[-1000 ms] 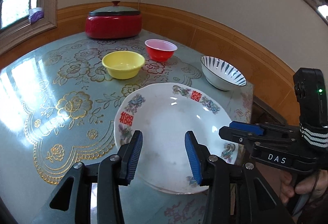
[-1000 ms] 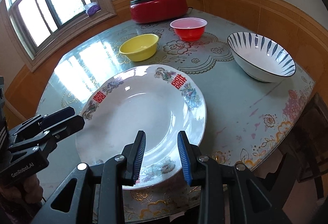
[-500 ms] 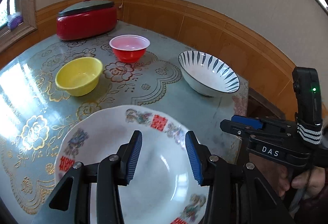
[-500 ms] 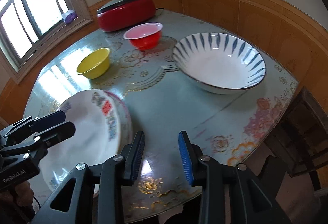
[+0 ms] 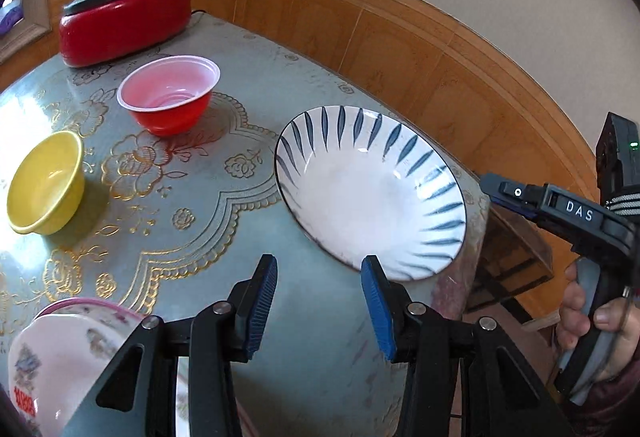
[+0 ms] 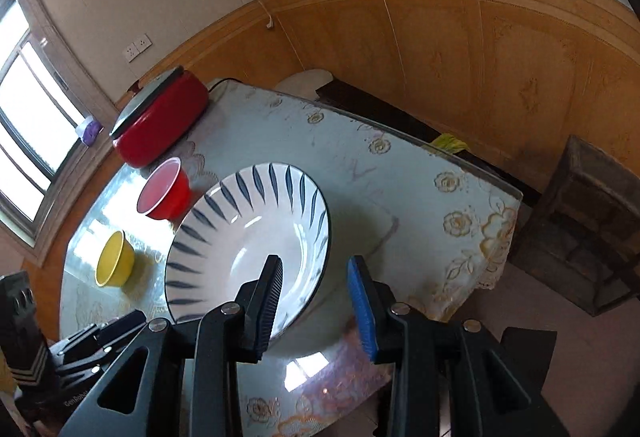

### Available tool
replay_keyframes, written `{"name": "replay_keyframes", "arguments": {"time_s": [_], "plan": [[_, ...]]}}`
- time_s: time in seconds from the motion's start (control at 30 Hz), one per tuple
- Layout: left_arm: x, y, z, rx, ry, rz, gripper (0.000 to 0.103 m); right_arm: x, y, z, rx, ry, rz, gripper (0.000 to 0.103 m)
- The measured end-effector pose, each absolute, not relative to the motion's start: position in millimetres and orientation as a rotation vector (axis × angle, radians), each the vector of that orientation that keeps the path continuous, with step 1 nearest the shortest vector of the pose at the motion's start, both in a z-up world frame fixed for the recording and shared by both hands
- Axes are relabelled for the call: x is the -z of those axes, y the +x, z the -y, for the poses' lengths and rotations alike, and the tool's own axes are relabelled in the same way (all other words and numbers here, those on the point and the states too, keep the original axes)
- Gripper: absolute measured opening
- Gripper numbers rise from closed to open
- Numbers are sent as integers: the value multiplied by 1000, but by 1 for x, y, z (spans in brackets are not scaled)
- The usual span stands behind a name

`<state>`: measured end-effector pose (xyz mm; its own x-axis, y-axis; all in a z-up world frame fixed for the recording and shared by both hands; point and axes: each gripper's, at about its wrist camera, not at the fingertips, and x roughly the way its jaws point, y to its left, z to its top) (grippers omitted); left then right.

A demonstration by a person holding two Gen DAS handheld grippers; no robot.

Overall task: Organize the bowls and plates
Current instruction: 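Move both grippers to the blue-striped white bowl and grasp its rim, then lift the striped bowl with both grippers and lower it beside the plates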

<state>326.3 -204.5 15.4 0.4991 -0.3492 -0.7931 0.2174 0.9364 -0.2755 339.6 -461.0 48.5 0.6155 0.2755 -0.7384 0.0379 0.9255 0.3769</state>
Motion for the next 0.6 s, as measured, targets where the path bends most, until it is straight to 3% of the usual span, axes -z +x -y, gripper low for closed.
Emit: {"name": "replay_keyframes", "arguments": {"time_s": [0.13, 0.3, 0.37, 0.5, 0.6], "plan": [[-8, 344, 208, 297, -184, -1014, 44, -37, 372, 468, -200, 388, -943, 34], [6, 360, 210, 246, -228, -1052, 36, -24, 398, 460, -294, 361, -989, 31], [7, 364, 213, 236, -221, -1045, 35, -19, 406, 454, -315, 326, -1004, 26], [14, 372, 220, 225, -201, -1065, 19, -11, 416, 442, -327, 242, -1024, 15], [14, 371, 221, 196, -171, -1059, 18, -10, 416, 435, -347, 199, -1020, 10]]}}
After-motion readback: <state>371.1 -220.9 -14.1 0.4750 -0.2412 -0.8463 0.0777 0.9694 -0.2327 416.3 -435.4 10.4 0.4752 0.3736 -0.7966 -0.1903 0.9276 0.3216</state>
